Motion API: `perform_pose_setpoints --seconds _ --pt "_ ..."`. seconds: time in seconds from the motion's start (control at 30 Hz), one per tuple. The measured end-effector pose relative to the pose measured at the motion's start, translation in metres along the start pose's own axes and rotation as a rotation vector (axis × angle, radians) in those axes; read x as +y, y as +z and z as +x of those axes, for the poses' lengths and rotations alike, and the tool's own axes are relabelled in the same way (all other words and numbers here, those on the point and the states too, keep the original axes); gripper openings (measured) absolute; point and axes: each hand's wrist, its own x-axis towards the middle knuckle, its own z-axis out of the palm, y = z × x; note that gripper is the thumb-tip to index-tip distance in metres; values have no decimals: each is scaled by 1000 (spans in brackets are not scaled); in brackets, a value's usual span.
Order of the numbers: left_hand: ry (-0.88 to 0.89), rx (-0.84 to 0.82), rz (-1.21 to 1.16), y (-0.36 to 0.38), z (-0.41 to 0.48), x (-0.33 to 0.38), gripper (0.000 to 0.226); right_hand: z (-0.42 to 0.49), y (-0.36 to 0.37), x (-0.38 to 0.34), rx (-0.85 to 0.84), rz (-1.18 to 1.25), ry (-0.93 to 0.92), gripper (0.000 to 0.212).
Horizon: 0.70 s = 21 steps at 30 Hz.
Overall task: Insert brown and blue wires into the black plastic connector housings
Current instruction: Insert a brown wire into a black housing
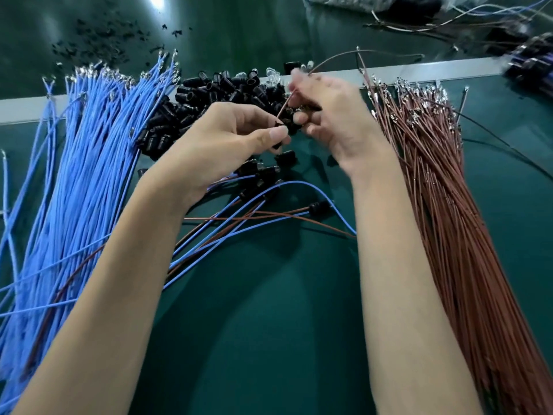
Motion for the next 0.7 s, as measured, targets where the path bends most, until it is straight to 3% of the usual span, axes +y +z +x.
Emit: perform_pose_setpoints --seconds 0.1,0.27,0.47,0.7 --pt "-11 16 -37 0 1 -1 8 -5 6 4 -124 -203 -40 17" --pt "-65 144 6 -13 4 -10 11 -1 12 6 51 12 -139 15" --pt "-31 187 69 -17 6 -13 14 -4 13 10 -117 -36 -209 13" --pt "17 203 115 -16 6 -13 12 -5 17 11 -131 -87 -223 14"
